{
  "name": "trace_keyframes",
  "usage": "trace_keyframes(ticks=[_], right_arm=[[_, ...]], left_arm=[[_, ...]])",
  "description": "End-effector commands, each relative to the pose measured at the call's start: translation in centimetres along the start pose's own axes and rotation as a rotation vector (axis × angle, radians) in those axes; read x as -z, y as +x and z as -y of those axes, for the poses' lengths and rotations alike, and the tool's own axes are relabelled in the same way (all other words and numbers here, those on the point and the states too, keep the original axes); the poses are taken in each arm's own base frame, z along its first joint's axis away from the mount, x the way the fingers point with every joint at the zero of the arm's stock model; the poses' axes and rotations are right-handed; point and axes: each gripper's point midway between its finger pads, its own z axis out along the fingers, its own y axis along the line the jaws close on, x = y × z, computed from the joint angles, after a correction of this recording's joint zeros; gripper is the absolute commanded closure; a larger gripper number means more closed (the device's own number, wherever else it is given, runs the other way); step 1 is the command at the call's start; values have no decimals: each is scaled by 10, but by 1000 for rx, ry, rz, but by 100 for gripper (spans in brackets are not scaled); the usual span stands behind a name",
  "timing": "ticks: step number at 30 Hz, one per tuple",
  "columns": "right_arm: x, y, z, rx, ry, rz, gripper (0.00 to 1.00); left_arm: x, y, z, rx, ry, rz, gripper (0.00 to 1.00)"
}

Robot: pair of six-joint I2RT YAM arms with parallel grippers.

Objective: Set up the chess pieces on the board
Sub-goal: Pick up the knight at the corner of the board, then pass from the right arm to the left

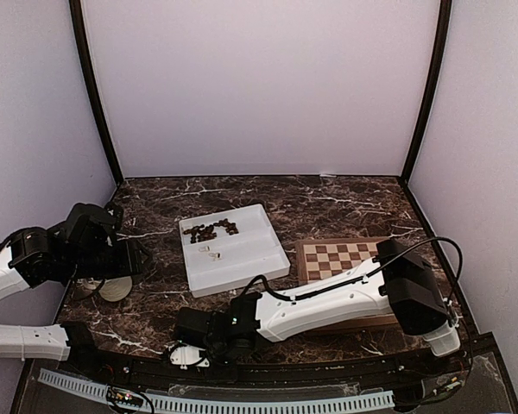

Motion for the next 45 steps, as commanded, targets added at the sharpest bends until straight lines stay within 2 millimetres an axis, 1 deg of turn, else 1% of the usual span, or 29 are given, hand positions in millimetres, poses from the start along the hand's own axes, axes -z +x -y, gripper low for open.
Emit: trace_keyframes(ticks=[1, 2, 5, 7, 9, 10, 11, 12, 13, 14, 15, 16, 18, 19, 20, 21, 22, 24, 25, 26, 27, 28, 29, 30, 31, 32, 40, 43, 45], right_arm=[[-7, 9, 2, 9, 30, -40, 74], [-6, 10, 2, 11, 31, -39, 76], [2, 13, 8, 13, 32, -27, 84], [11, 13, 15, 6, 29, -8, 88], [27, 11, 24, -6, 10, 31, 91], [38, 10, 34, -19, 11, 54, 92], [49, 8, 35, -9, -7, 82, 92], [60, 8, 44, -18, -10, 109, 93], [74, 7, 50, -20, -7, 137, 93], [86, 7, 55, -19, -6, 163, 94], [99, 8, 62, -17, 6, 187, 94], [117, 8, 69, -14, 28, 219, 94], [138, 16, 84, -14, 71, 251, 94], [149, 20, 93, -21, 100, 265, 95], [159, 24, 103, -34, 125, 277, 94], [168, 28, 111, -47, 144, 288, 94], [176, 32, 121, -64, 165, 295, 94], [189, 41, 139, -100, 201, 311, 94], [195, 44, 146, -115, 214, 321, 94], [199, 46, 151, -128, 220, 331, 94], [203, 48, 156, -136, 227, 338, 94], [206, 49, 159, -142, 235, 340, 94], [207, 50, 161, -147, 242, 341, 94], [208, 51, 163, -150, 247, 341, 94], [208, 52, 165, -155, 255, 341, 94], [209, 53, 166, -160, 262, 338, 94], [214, 54, 172, -181, 286, 350, 94], [216, 54, 174, -185, 291, 352, 95], [217, 54, 174, -183, 294, 355, 94]], left_arm=[[-4, 1, -1, -23, -1, 1, 45], [-5, 2, 1, -33, 1, -4, 44], [-10, 3, 10, -68, 32, -17, 44], [-14, 3, 17, -93, 53, -26, 44], [-19, 1, 25, -116, 74, -26, 45], [-22, 2, 28, -136, 76, -32, 45], [-23, -2, 36, -139, 105, -23, 45], [-27, -2, 39, -161, 110, -28, 44], [-26, -6, 47, -163, 138, -16, 45], [-30, -6, 51, -176, 141, -21, 45], [-30, -10, 59, -173, 170, -10, 45], [-34, -10, 63, -182, 175, -17, 45], [-35, -12, 79, -176, 239, -23, 47], [-36, -12, 92, -169, 297, -27, 49], [-35, -12, 99, -153, 328, -33, 50], [-35, -12, 112, -143, 393, -41, 51], [-34, -12, 120, -125, 429, -47, 52], [-28, -11, 149, -97, 582, -67, 52], [-32, -7, 155, -79, 604, -93, 53], [-27, -6, 168, -76, 674, -107, 53], [-32, -3, 174, -63, 694, -127, 53], [-25, -5, 187, -65, 758, -126, 53], [-30, -1, 192, -55, 768, -149, 54], [-25, -1, 201, -58, 815, -154, 55], [-29, 2, 205, -51, 821, -173, 55], [-26, 1, 211, -53, 848, -175, 56], [-41, 15, 223, -22, 867, -249, 60], [-41, 18, 228, -24, 887, -270, 61], [-42, 19, 232, -27, 890, -278, 65]])
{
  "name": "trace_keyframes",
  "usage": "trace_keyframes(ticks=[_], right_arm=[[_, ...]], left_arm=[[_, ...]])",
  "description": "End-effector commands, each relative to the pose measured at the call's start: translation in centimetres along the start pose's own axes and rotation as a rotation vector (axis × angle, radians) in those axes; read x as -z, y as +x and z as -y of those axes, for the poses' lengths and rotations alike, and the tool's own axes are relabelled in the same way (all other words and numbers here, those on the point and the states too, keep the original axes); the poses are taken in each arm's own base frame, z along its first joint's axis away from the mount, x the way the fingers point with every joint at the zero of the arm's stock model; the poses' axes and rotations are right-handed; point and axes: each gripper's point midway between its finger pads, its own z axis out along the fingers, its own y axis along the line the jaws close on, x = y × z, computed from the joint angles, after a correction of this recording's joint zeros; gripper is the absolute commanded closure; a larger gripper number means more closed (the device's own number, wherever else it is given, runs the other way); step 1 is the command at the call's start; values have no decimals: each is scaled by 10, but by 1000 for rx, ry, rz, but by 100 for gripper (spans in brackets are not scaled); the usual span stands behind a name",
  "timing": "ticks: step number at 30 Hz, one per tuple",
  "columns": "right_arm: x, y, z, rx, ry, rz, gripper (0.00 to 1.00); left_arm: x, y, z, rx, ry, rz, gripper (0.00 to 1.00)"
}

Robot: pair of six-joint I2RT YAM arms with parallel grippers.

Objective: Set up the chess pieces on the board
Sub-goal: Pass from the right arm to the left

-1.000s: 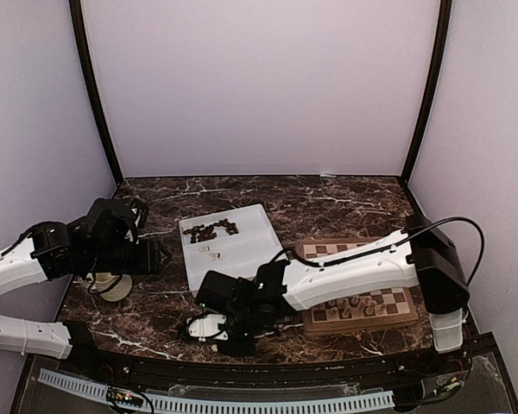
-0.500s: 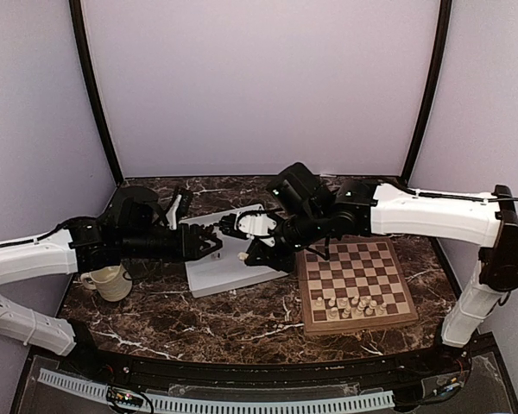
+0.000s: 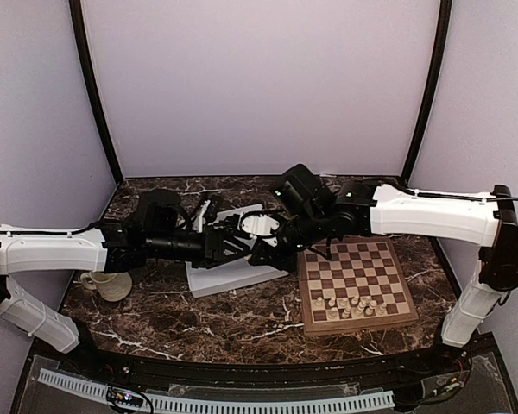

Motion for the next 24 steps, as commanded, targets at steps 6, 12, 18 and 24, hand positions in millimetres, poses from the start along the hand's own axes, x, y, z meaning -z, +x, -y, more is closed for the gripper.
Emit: trace_keyframes(ticks=[6, 12, 18, 24], right_arm=[[13, -13, 10, -6, 48, 53, 95], [18, -6, 13, 2, 68, 38, 88], [65, 36, 41, -95, 37, 65, 62], [144, 105, 90, -308, 146, 156, 56]], left_arm=[[-12, -6, 26, -8, 100, -21, 81], [-17, -8, 29, -8, 115, -25, 93], [-41, -25, 25, -189, -26, -41, 97], [-86, -32, 19, -394, -178, -168, 99]])
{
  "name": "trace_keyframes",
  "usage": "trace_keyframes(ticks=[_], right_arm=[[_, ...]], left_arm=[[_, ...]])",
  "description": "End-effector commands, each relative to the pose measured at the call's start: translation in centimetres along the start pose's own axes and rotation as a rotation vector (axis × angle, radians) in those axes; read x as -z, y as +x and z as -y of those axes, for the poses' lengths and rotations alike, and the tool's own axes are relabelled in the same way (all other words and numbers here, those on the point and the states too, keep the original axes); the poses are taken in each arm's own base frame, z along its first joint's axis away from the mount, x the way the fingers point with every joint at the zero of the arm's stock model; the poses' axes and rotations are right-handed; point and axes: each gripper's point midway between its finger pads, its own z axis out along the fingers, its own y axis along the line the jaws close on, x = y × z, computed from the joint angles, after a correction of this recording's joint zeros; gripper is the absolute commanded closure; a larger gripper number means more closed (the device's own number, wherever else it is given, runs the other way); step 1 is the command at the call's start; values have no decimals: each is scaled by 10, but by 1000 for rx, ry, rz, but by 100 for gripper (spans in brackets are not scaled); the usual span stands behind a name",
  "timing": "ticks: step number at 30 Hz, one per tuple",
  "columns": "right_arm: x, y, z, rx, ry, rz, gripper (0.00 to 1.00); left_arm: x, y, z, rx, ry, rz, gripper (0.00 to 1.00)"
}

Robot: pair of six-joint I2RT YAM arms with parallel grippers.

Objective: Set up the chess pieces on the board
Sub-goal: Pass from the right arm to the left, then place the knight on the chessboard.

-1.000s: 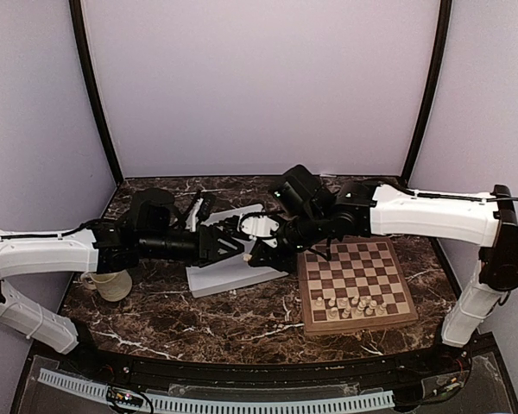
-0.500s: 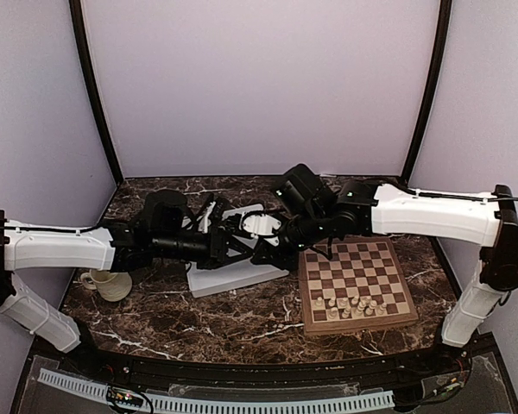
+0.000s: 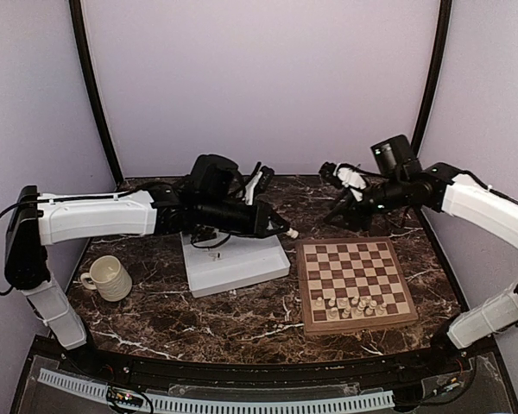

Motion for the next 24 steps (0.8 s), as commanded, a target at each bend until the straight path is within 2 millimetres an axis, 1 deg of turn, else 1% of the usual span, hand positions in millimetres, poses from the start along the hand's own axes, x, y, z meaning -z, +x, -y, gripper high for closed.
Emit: trace_keyframes(ticks=[1, 2, 3, 4, 5, 6, 7, 8, 9, 10, 11, 12, 13, 14, 18, 24], right_arm=[[52, 32, 24, -113, 32, 80, 56], [59, 43, 33, -146, 66, 78, 55], [65, 52, 41, -178, 104, 80, 55], [69, 66, 48, -229, 136, 74, 54], [74, 74, 56, -265, 166, 79, 54], [79, 82, 63, -300, 193, 85, 54], [83, 90, 70, -331, 220, 88, 54], [87, 96, 76, -356, 243, 90, 54], [90, 103, 81, -384, 259, 90, 54], [93, 108, 86, -407, 270, 93, 54], [94, 112, 89, -428, 273, 95, 54], [95, 114, 90, -443, 270, 99, 54], [95, 115, 90, -452, 260, 102, 54], [94, 116, 90, -458, 252, 103, 54], [91, 114, 89, -460, 227, 112, 53], [88, 113, 88, -459, 200, 114, 53]], left_arm=[[-30, 18, -19, -191, -153, -170, 99], [-37, 20, -19, -236, -162, -195, 99], [-48, 23, -17, -262, -179, -230, 100], [-51, 19, -6, -311, -182, -245, 100], [-64, 28, -15, -324, -201, -287, 100], [-67, 25, -5, -370, -204, -296, 100], [-80, 36, -15, -380, -223, -336, 100], [-82, 33, -6, -416, -225, -341, 100], [-92, 42, -15, -433, -238, -375, 100], [-95, 40, -7, -453, -239, -375, 100], [-103, 47, -14, -459, -250, -399, 100], [-106, 47, -9, -481, -251, -404, 100], [-112, 53, -14, -492, -259, -424, 100], [-118, 56, -15, -504, -274, -437, 100], [-132, 69, -19, -549, -296, -480, 100], [-145, 85, -26, -589, -326, -534, 100]])
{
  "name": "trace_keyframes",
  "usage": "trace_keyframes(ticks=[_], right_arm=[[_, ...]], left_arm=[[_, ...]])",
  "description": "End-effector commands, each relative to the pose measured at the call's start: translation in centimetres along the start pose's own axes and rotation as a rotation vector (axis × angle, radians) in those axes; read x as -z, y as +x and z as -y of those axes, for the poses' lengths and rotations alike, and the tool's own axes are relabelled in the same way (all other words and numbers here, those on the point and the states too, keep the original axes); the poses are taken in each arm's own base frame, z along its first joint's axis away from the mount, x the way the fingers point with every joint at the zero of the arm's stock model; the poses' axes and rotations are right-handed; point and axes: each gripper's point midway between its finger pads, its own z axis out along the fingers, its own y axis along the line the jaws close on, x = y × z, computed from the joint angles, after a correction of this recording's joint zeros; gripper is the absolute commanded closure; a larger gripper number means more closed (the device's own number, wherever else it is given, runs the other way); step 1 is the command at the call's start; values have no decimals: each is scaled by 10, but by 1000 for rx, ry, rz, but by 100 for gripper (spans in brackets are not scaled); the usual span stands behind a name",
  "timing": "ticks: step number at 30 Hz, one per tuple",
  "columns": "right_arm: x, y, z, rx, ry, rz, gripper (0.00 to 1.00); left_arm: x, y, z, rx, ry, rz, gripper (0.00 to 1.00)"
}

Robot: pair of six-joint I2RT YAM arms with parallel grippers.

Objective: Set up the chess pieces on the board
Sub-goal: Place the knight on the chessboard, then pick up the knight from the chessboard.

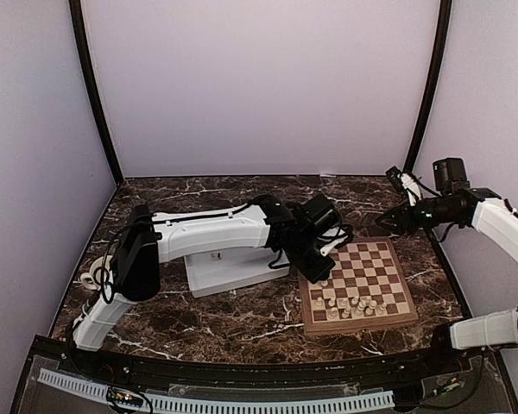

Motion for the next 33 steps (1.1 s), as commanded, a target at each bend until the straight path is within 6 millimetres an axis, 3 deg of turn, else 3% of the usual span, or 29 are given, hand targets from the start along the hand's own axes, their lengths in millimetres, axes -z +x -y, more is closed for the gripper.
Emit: trace_keyframes(ticks=[1, 6, 13, 16, 20, 21, 25, 26, 27, 30, 33], right_arm=[[-1, -6, -4, 7, -38, 28, 53], [-3, -4, -6, 18, -58, 19, 53], [-2, -5, -9, 28, -81, 8, 52], [0, -4, -13, 48, -98, -3, 52], [-4, 7, -22, 84, -151, -46, 53], [-8, 11, -26, 97, -172, -67, 54], [-21, 30, -59, 213, -307, -170, 55], [-25, 34, -72, 269, -349, -186, 55], [-28, 36, -80, 305, -374, -198, 55], [-39, 43, -99, 404, -416, -243, 55], [-55, 48, -114, 468, -443, -295, 55]], left_arm=[[2, 6, 0, -58, -42, -50, 98], [-1, 5, 4, -64, -33, -48, 83], [9, -10, 10, -63, -18, -6, 62], [29, -23, 15, -66, -7, 39, 55], [77, -40, 14, -86, -39, 115, 52], [93, -43, 8, -83, -62, 136, 52], [125, -37, -26, -1, -91, 171, 51], [120, -24, -34, 28, -93, 143, 51], [133, -27, -50, 59, -107, 172, 51], [135, -4, -94, 147, -155, 148, 51], [147, 10, -124, 197, -210, 172, 51]])
